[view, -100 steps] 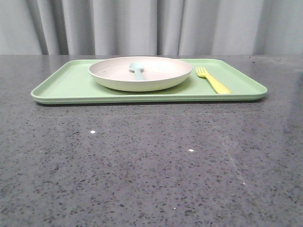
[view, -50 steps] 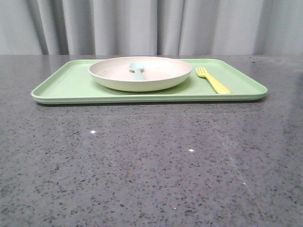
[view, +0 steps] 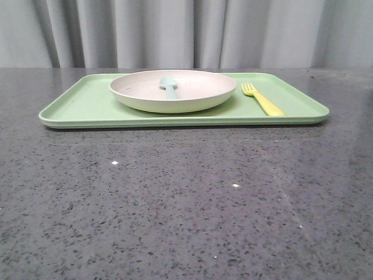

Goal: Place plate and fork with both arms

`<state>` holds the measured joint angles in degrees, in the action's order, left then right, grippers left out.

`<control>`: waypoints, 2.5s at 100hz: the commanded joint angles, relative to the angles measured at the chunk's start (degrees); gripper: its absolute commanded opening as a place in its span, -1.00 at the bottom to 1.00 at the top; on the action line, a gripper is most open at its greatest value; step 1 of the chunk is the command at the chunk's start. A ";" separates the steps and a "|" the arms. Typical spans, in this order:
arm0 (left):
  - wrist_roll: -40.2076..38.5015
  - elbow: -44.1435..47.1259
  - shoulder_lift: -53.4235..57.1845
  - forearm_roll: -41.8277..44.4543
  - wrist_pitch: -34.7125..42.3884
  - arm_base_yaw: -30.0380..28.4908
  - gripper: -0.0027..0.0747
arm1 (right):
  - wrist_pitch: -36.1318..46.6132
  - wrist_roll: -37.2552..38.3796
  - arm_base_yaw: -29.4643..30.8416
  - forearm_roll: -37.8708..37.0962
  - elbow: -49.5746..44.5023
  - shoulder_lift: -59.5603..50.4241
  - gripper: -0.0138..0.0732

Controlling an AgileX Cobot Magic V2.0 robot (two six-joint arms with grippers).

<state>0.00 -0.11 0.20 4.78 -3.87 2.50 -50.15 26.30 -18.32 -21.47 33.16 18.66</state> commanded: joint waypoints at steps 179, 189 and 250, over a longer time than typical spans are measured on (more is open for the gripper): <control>-1.23 0.77 1.82 -0.22 5.80 0.47 -0.98 | 20.86 -0.73 0.68 0.55 -11.71 -5.70 -0.96; -1.23 0.77 1.82 -0.22 5.80 0.47 -0.98 | 23.93 -1.76 2.29 2.85 -15.33 -8.94 -0.96; -1.23 0.77 1.82 -0.22 5.80 0.47 -0.98 | 38.06 -25.23 15.76 23.39 -29.07 -20.63 -0.96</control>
<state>-0.68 -0.11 0.20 5.03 -2.57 2.50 -19.99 2.08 -4.21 0.82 3.79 -0.63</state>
